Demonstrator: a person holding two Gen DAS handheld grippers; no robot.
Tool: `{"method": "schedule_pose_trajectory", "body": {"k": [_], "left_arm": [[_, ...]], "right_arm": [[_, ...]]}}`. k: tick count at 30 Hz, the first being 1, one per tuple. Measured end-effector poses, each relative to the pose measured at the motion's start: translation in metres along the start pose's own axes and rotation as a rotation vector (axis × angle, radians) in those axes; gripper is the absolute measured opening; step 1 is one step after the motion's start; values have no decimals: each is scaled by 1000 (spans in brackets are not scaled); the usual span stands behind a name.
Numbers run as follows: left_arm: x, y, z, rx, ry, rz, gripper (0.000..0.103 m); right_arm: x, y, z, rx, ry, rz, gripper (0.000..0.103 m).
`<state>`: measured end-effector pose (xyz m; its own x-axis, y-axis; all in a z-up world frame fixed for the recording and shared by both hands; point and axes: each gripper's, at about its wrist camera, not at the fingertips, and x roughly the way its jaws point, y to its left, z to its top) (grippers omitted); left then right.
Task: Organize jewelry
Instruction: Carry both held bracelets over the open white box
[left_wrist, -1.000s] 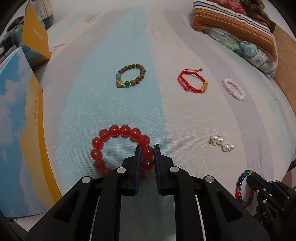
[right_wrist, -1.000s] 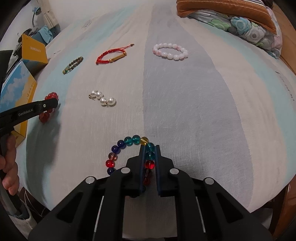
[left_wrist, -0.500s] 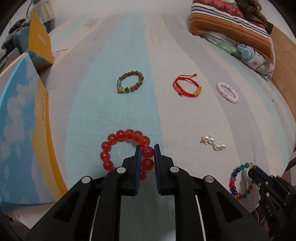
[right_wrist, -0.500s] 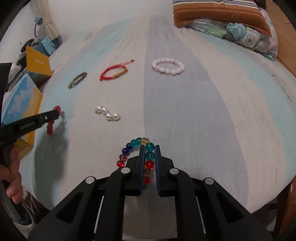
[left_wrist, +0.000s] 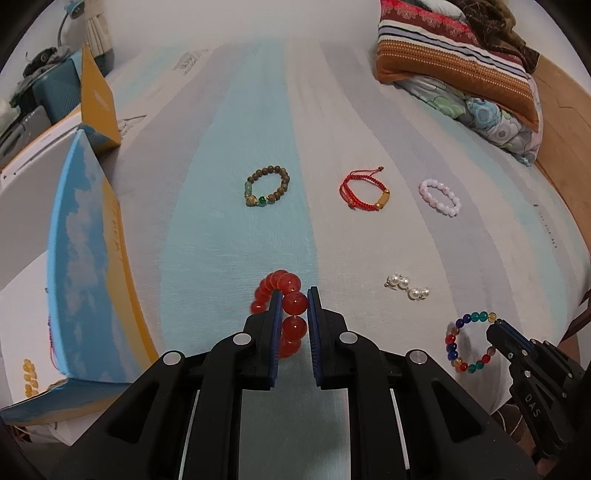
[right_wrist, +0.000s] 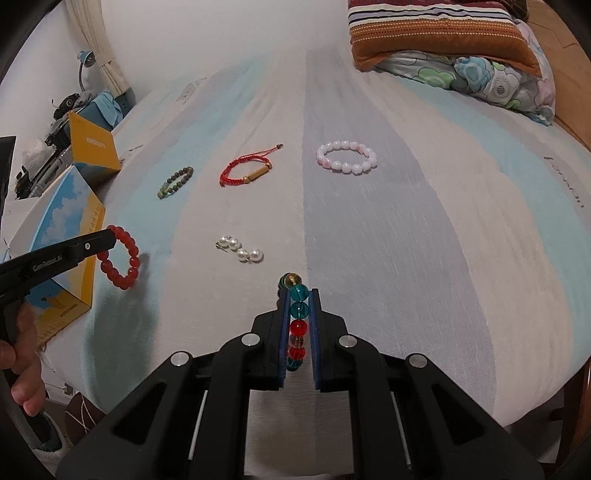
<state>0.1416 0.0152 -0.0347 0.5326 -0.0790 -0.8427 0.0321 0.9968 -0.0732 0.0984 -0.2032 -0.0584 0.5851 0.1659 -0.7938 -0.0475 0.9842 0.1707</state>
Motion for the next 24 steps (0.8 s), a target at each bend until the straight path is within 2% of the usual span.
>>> {"method": "schedule_pose_trajectory", "body": {"k": [8, 24], "left_arm": [[-17, 3, 1, 0, -10, -23, 13], [-42, 9, 9, 9, -37, -19, 13]], "right_arm": [[-11, 3, 6, 10, -13, 14, 9], [-17, 13, 40, 3, -24, -30, 9]]}}
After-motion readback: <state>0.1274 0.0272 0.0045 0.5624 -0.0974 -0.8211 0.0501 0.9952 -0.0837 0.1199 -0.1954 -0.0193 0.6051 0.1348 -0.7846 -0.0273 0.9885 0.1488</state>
